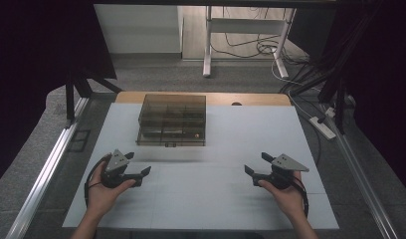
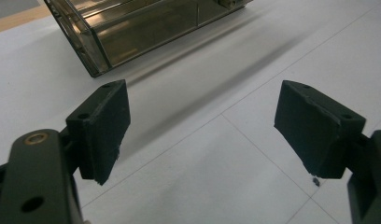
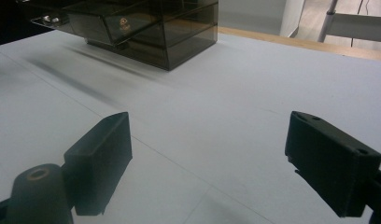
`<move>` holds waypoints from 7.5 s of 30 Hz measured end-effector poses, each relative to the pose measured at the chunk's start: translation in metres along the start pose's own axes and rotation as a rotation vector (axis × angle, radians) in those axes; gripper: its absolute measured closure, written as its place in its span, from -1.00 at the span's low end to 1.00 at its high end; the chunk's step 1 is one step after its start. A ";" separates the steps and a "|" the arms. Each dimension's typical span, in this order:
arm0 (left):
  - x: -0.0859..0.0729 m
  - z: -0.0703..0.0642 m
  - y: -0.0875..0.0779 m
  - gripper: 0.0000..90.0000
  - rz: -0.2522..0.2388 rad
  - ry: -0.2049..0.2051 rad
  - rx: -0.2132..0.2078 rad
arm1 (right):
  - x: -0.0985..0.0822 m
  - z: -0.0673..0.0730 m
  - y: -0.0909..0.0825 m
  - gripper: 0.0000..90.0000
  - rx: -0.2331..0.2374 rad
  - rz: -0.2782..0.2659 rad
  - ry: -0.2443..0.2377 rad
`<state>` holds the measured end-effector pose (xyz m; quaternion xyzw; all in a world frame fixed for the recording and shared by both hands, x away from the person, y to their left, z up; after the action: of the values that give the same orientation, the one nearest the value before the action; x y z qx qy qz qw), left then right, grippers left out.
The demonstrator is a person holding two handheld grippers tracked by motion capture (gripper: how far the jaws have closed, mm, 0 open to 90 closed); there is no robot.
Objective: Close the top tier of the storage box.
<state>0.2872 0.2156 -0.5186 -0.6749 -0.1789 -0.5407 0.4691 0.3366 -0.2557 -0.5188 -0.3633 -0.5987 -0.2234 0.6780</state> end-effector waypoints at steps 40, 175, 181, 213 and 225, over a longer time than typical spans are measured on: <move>0.028 -0.007 0.039 1.00 -0.033 0.151 0.019 | -0.010 0.002 -0.016 -0.68 -0.020 0.025 0.001; 0.062 0.016 0.099 1.00 -0.002 0.197 0.081 | -0.011 0.003 -0.015 -0.69 -0.007 0.024 -0.003; 0.064 0.018 0.101 1.00 0.001 0.200 0.084 | -0.011 0.003 -0.015 -0.69 -0.007 0.024 -0.003; 0.070 0.026 0.111 1.00 0.014 0.193 0.097 | -0.010 0.003 -0.016 -0.69 -0.006 0.019 -0.005; 0.074 0.029 0.116 1.00 0.019 0.192 0.102 | -0.010 0.004 -0.015 -0.69 -0.005 0.020 -0.006</move>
<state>0.4161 0.1622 -0.5023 -0.5970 -0.1539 -0.5886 0.5229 0.3210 -0.2640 -0.5249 -0.3716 -0.5966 -0.2167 0.6775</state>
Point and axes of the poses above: each handheld gripper's, and its own axes: y roughly forward along the jaws, x roughly out of its top, z roughly to its left, the point moved 2 cm from there along y, roughly forward along the jaws, and after that the axes turned 8 degrees about -z, right-handed, at the moved point
